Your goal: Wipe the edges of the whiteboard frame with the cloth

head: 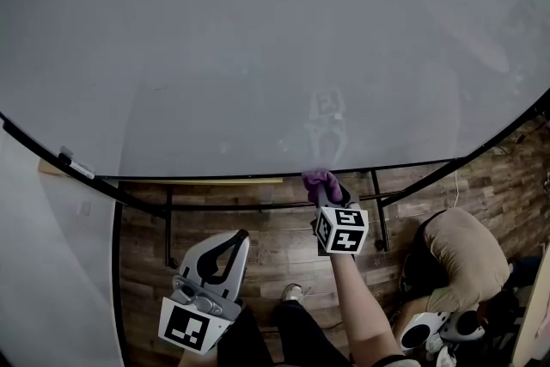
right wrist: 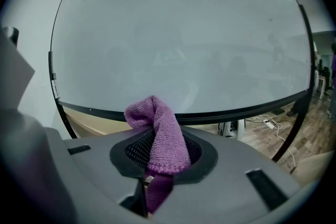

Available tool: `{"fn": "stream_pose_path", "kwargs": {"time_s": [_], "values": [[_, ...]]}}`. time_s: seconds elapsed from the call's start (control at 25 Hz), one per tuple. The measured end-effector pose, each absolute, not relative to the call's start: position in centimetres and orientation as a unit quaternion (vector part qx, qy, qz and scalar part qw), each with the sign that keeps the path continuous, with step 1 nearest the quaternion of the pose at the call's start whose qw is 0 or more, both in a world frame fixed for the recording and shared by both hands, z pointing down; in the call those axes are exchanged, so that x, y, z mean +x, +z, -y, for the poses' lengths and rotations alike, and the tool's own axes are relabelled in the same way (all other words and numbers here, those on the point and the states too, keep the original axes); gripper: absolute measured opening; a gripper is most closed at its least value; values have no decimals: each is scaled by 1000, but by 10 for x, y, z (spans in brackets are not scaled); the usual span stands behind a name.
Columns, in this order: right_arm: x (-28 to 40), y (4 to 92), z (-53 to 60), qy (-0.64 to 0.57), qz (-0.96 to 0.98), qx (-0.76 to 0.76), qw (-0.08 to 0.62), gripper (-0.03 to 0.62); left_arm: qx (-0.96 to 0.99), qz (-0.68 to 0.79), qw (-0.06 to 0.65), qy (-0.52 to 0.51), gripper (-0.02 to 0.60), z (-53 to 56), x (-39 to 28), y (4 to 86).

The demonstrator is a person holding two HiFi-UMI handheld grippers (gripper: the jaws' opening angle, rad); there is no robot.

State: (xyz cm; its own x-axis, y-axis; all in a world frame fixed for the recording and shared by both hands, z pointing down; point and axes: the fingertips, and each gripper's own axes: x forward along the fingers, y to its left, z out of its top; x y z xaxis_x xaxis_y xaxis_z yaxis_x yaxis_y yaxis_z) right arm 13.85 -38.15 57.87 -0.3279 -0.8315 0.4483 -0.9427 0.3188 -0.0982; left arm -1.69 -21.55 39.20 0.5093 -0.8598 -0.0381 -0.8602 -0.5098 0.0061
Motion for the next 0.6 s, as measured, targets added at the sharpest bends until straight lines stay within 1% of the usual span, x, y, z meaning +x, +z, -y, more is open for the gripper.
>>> {"fn": "stream_pose_path", "kwargs": {"time_s": [0.36,0.6], "values": [[199,578,392,179,780,579,154,80,-873,-487,14,18,17,222,29,389],[209,578,394,178,785,572,155,79,-873,-488,15,18,17,224,47,388]]}}
